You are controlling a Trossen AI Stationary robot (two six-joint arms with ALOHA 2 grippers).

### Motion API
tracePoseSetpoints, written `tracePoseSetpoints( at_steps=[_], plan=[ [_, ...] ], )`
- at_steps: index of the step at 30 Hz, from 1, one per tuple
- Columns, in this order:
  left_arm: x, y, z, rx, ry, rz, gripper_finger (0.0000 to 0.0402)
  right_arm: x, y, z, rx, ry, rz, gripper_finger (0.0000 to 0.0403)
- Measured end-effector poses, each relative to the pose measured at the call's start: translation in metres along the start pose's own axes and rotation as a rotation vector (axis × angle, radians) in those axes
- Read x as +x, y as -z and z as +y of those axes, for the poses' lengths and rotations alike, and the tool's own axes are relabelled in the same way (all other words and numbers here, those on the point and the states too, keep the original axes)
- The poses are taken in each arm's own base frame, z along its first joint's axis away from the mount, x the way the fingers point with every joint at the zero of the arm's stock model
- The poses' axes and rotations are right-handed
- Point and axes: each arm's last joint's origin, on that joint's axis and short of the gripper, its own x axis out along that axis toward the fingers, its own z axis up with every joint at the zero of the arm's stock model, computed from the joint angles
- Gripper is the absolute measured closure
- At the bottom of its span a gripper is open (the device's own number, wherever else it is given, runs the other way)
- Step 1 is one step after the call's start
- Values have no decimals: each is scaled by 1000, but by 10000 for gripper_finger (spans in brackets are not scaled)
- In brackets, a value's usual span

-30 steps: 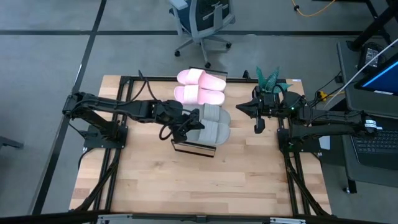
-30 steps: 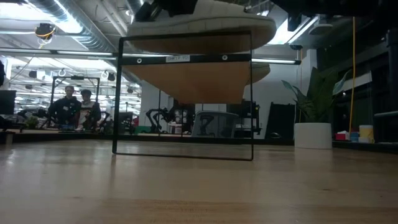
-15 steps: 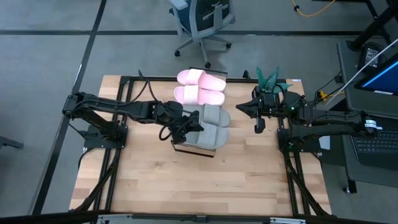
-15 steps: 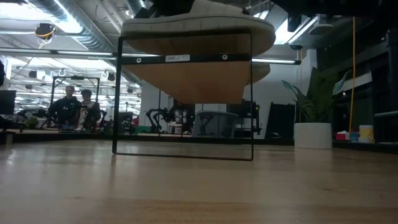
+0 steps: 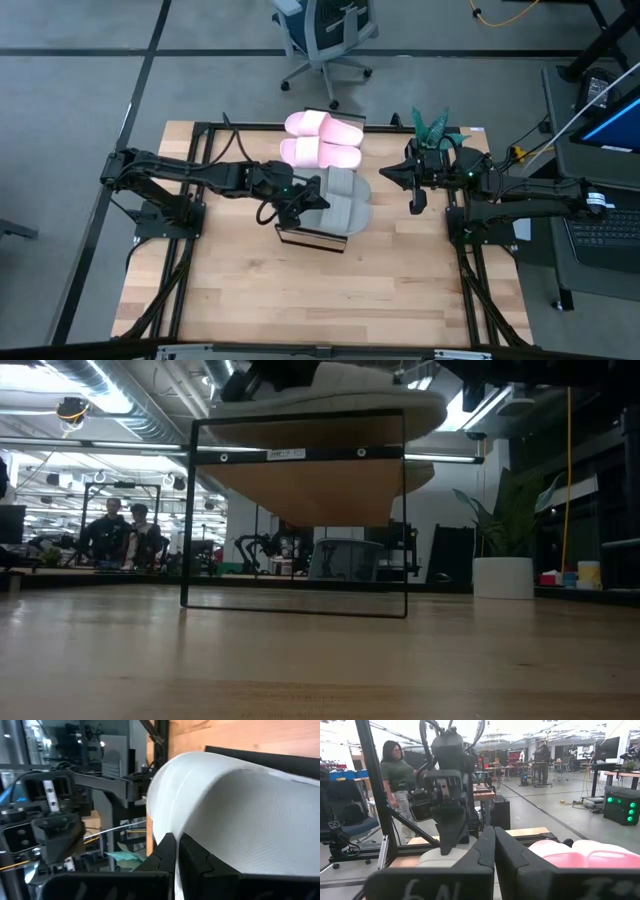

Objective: Pick and place slides into the shelf
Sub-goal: Put the gray slipper on the shelf

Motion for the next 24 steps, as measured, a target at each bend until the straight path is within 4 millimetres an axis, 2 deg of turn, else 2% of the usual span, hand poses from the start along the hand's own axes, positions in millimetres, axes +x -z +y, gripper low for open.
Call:
tracePoseSetpoints(
  at_steps=[18, 24],
  plan=[
    [0, 0, -2, -33, 20, -1, 401, 0, 0, 0, 5, 0, 0, 398],
    [0, 7, -2, -44, 18, 13, 401, 0, 0, 0, 6, 0, 0, 398]
  ],
)
